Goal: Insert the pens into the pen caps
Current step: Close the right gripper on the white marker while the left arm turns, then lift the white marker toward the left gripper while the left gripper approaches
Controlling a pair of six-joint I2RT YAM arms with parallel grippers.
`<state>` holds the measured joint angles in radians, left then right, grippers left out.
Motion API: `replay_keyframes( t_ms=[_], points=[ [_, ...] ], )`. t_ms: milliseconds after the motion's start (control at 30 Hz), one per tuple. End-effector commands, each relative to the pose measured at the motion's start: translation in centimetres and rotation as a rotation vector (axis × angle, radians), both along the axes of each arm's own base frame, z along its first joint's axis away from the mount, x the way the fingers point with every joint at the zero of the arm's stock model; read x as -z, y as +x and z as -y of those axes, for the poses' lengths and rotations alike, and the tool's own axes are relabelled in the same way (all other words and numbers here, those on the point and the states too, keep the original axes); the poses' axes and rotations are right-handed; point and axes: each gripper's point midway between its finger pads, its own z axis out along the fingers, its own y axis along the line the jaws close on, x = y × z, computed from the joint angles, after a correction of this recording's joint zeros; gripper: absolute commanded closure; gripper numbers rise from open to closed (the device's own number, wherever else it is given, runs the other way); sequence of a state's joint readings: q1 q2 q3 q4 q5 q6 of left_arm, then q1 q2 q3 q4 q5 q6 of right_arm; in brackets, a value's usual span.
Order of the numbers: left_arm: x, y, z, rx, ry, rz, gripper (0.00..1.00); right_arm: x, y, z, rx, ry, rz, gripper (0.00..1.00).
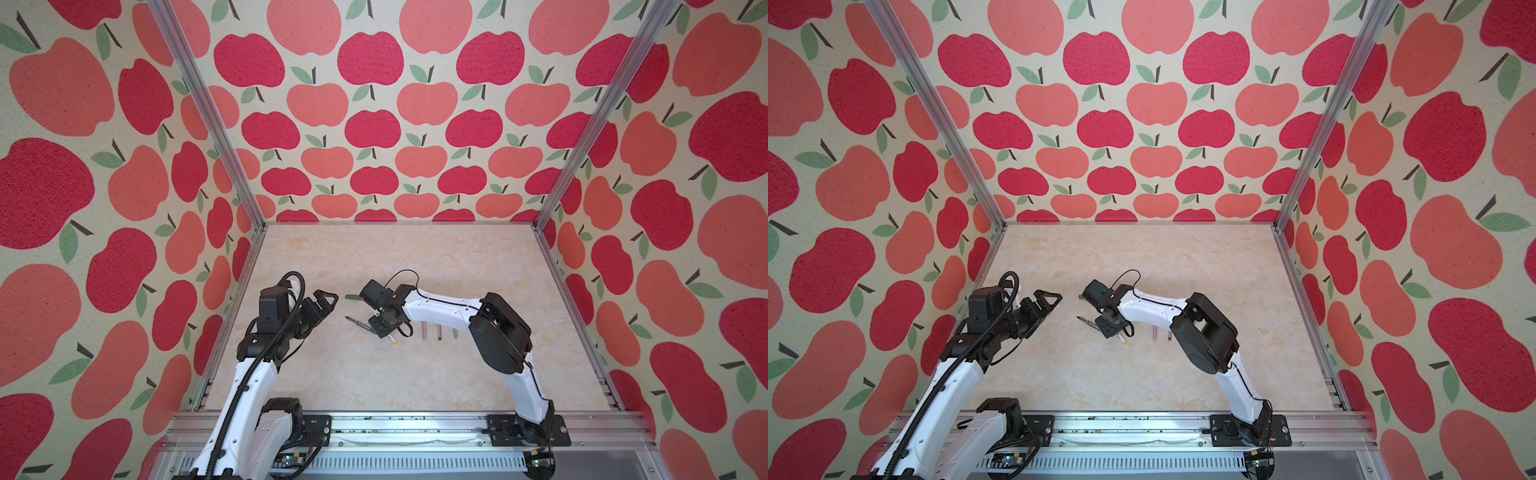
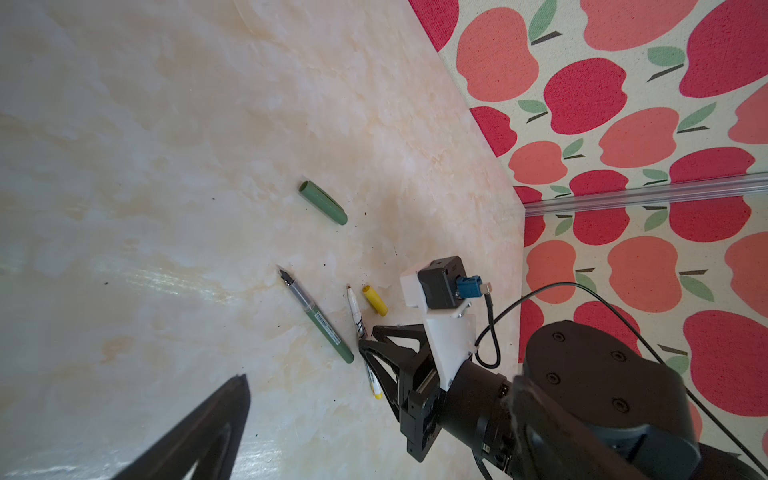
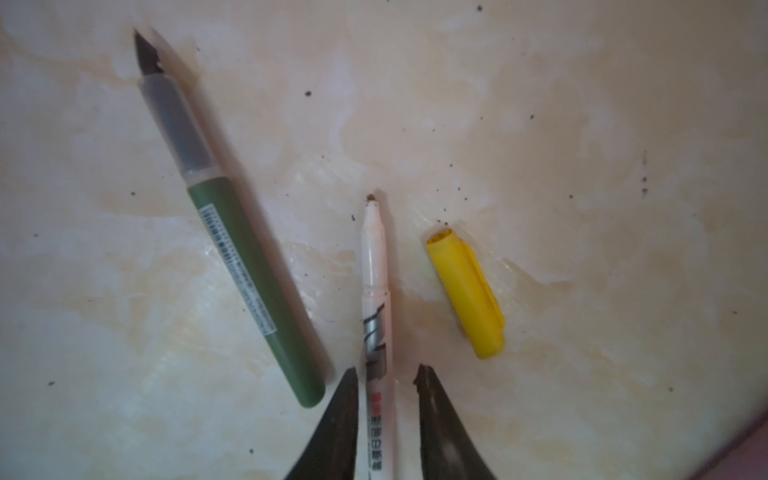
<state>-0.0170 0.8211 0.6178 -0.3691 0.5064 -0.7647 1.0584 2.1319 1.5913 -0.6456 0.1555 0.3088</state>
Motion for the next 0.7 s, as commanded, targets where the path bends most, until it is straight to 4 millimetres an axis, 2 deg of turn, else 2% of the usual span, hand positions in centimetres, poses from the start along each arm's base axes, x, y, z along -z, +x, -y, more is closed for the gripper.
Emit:
replay_keyframes(
  t_ms=[0, 433, 667],
  points=[
    [-0.6, 0.3, -0.2, 0.008, 0.022, 0.053, 0.00, 0.4, -0.1, -0.5, -0.025, -0.003, -0.006, 0.73],
    [-2.1, 1.1, 0.0, 0.026, 0.022, 0.111, 0.00, 1.5, 0.0, -1.0, -0.034, -0.002, -0.038, 0.86],
    [-2.4, 2.0, 0.1, 0.036, 0.026, 0.127, 0.00, 0.9, 0.0, -1.4, -0.047, 0.028, -0.049, 0.92]
  ],
)
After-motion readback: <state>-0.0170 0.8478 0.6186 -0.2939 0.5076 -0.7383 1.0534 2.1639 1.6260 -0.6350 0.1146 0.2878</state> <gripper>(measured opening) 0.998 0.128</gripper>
